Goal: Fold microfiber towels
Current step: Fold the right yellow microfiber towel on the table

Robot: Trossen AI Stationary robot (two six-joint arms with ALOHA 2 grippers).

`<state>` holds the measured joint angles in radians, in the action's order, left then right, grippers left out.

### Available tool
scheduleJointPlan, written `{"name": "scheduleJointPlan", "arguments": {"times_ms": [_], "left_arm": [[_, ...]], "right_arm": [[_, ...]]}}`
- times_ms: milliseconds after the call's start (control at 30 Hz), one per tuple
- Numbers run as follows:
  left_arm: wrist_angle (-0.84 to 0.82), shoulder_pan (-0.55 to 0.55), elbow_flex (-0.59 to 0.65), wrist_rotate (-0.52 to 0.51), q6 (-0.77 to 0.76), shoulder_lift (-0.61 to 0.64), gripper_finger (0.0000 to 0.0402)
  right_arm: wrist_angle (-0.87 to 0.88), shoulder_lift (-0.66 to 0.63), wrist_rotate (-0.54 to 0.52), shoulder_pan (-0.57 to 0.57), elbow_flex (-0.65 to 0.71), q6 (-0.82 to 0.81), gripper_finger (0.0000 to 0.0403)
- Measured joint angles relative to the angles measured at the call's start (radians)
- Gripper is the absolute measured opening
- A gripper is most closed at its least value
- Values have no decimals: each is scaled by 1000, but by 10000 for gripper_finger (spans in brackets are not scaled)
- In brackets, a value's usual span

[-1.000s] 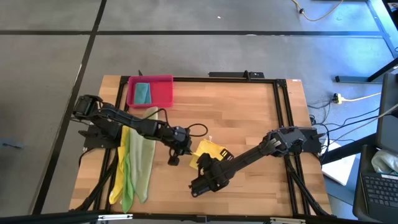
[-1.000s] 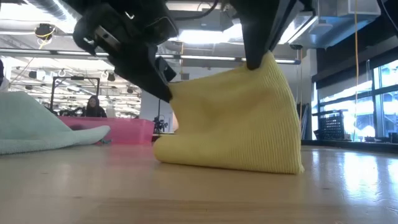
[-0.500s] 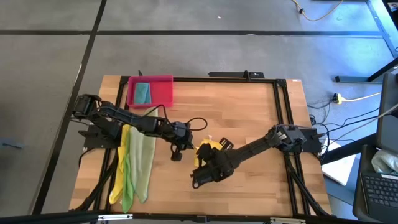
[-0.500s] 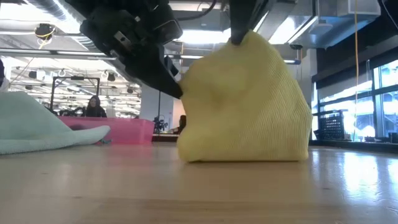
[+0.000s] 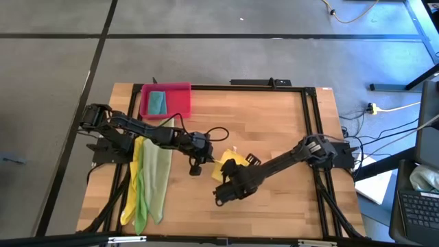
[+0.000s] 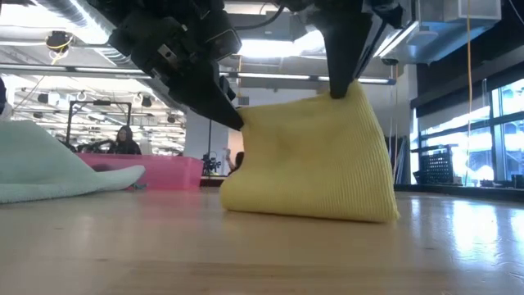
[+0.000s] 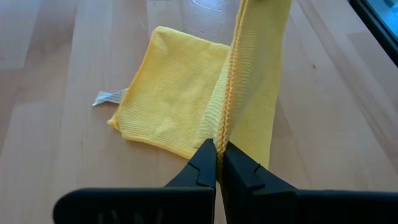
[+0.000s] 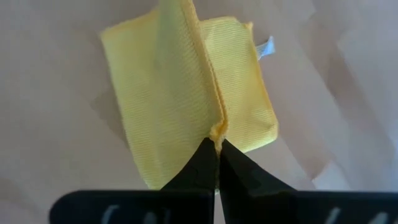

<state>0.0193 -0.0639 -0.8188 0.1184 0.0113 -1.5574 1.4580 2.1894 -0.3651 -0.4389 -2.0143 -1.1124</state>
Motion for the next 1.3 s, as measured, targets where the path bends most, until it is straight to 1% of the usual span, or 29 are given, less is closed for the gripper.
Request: {"name": "scheduleJointPlan", "arguments": {"times_ms": [167,300,400,500,700,833,933,1033,1300], "left_arm": [[-5,-8,0,1,0,0,0],[-4,-9,0,4,0,0,0],[2,-8,0,4,1,0,0],[20,-6,-1,1,2,0,0],[92,-6,-2,-26,1,0,0],[115,5,-2,-31,3,-8,0],[124,11,0,-34,35,-15,0],[156,19,-1,-34,51,-44,0],[209,32,-2,-50,52,-130,0]], "right_arm": [[-172,-116,55,26,140,135,4],[-315,-218,115,46,301,199,4],[-411,-279,141,52,420,199,4],[-453,-321,146,52,501,174,4],[-455,-360,142,55,564,183,6],[-426,-367,127,70,576,202,7],[-405,-368,102,83,576,218,6],[-400,-368,101,99,595,246,9],[-434,-370,97,120,685,254,10]]}}
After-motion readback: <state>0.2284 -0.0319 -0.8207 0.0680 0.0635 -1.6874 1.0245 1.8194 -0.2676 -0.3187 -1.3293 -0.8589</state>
